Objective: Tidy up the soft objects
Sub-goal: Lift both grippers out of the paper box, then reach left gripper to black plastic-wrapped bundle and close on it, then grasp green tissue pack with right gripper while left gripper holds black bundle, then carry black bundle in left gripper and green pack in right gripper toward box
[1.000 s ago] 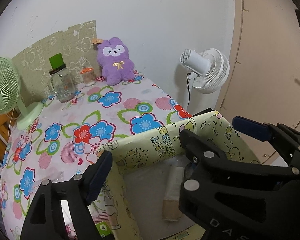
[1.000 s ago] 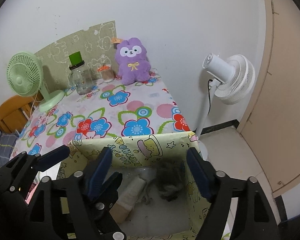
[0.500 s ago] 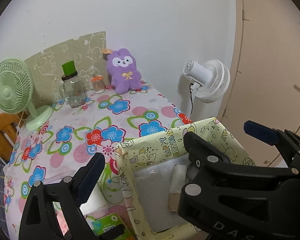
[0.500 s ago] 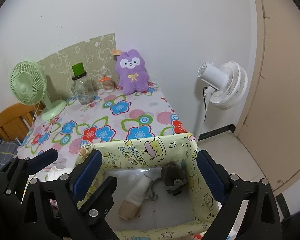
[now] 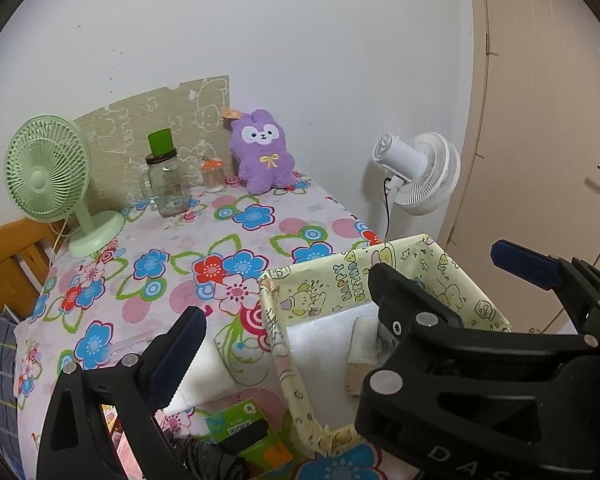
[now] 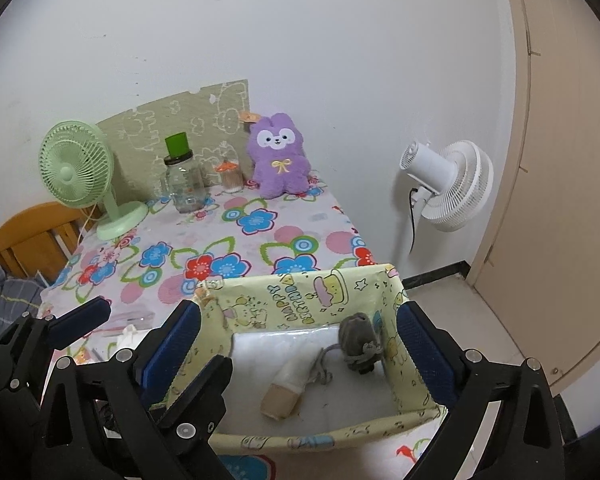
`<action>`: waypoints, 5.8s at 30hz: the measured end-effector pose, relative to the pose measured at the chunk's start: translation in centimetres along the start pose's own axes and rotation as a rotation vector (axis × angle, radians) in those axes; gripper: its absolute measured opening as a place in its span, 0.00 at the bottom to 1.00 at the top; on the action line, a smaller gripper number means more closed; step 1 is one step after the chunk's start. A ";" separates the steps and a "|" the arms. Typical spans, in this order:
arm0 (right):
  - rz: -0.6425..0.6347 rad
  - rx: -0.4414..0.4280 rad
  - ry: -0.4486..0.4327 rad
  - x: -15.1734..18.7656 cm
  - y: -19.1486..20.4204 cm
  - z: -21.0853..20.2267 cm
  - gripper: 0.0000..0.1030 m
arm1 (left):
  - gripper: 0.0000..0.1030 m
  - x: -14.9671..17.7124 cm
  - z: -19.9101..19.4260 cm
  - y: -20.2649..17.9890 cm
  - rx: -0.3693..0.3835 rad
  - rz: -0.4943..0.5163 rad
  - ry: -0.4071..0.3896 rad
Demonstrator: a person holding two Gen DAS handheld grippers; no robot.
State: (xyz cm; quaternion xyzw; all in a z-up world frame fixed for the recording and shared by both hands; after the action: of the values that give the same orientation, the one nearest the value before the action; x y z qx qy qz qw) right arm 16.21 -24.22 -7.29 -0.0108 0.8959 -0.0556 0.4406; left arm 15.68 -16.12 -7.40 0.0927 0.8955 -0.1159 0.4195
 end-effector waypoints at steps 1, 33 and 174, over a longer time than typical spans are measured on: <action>-0.001 0.000 0.000 0.0 0.2 -0.2 0.97 | 0.97 0.1 -0.3 0.2 0.000 -0.003 -0.004; -0.120 -0.060 -0.087 2.5 8.2 -5.8 0.96 | 0.97 4.5 -6.2 5.4 -0.060 -0.032 -0.047; -0.106 -0.122 0.020 3.5 14.1 -1.4 0.52 | 0.18 5.3 -5.7 12.5 -0.137 -0.134 -0.031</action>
State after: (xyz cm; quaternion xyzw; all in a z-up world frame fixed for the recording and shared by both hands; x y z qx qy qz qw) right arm 13.35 -10.37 -10.76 -0.0842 0.9002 -0.0244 0.4265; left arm 11.47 -2.13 -9.57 0.0018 0.8989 -0.0835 0.4301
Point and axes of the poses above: each gripper's, at about its wrist camera, not at the fingertips, and z roughly the way its jaws point, y to its left, x to its underside, the point moved 6 cm from there along z, roughly the way its jaws point, and after that the axes turned 10 degrees about -z, right-handed, at the moved point
